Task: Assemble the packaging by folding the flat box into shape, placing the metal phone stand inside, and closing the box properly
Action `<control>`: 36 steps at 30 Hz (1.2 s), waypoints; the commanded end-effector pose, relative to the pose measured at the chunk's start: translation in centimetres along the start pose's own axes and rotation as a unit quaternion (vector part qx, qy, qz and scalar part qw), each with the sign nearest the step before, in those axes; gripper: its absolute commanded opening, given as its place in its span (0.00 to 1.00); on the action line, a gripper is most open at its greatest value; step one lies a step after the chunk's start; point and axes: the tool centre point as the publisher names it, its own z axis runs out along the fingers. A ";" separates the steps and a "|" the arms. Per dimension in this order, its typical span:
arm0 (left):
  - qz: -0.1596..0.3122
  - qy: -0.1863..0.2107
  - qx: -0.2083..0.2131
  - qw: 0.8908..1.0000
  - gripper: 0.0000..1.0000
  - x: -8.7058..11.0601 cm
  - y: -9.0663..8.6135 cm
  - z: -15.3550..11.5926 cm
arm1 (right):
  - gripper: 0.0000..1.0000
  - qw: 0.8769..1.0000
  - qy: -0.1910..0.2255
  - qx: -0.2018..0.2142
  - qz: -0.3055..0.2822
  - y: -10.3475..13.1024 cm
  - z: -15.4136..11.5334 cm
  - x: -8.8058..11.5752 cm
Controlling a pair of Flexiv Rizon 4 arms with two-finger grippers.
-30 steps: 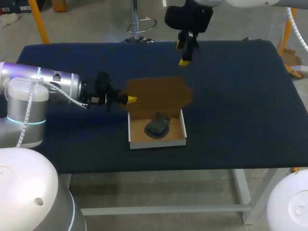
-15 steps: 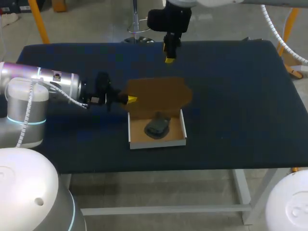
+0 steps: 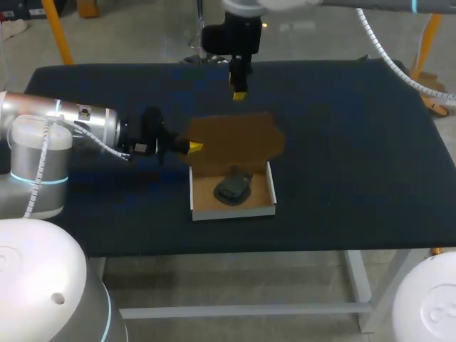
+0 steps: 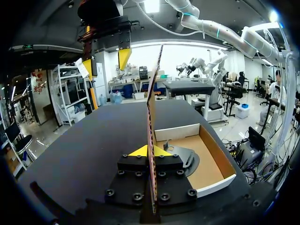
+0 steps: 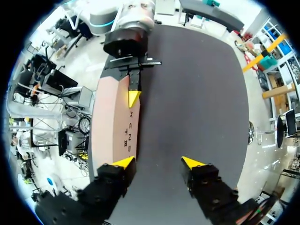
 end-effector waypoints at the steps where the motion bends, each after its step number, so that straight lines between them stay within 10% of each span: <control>1: 0.000 0.000 0.001 1.000 0.00 0.0 0.2 0.1 | 0.66 0.999 0.032 0.004 -0.008 0.6 0.2 0.1; 36: 0.000 0.000 0.001 1.000 0.00 0.0 0.2 0.1 | 0.67 0.999 0.029 0.005 -0.017 1.7 1.6 5.6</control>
